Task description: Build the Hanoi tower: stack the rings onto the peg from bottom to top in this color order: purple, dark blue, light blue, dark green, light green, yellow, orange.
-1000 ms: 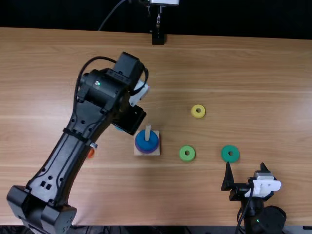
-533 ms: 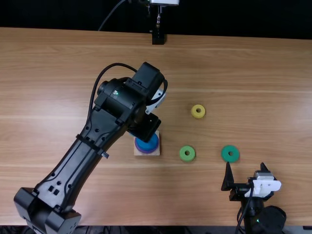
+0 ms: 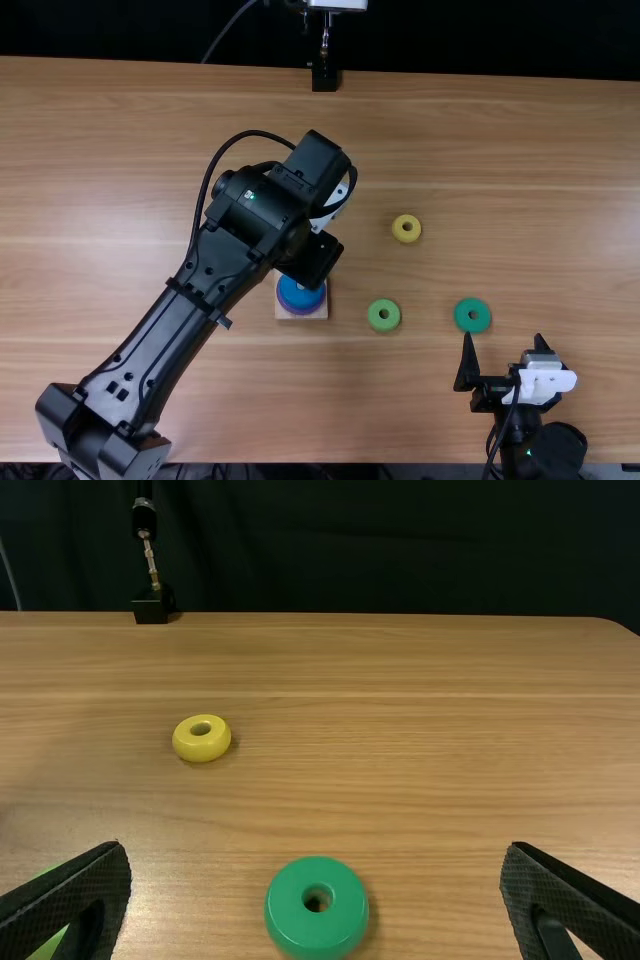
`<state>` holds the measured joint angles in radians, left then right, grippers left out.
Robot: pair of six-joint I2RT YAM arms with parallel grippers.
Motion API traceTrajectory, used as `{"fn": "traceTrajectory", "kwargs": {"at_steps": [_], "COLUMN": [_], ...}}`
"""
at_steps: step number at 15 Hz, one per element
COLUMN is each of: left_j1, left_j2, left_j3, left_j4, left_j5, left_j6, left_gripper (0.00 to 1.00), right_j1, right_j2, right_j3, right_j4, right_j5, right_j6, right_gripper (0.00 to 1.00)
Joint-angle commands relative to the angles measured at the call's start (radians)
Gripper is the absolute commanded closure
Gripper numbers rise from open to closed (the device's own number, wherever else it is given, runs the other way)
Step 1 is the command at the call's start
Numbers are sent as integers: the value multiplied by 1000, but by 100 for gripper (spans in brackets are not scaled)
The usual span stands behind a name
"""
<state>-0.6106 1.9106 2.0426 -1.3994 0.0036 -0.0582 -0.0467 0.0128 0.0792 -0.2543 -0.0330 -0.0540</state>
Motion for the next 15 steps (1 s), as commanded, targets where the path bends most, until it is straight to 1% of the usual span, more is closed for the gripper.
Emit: {"fn": "traceTrajectory", "kwargs": {"at_steps": [1, 14, 15], "left_j1": [-18, -20, -21], "left_j2": [36, 91, 93], "left_j3": [39, 37, 37], "left_j4": [6, 10, 8], "left_j5": [-2, -2, -2], "left_j6": [-14, -12, -10], "left_gripper": [100, 100, 98], "right_j1": [-8, -8, -8], "right_j2": [-13, -13, -13], "right_j3": [-62, -62, -62], "right_j4": [-71, -71, -71], "right_j5": [-2, -2, -2], "right_j6": [-5, -5, -5], "right_gripper": [0, 0, 0]}}
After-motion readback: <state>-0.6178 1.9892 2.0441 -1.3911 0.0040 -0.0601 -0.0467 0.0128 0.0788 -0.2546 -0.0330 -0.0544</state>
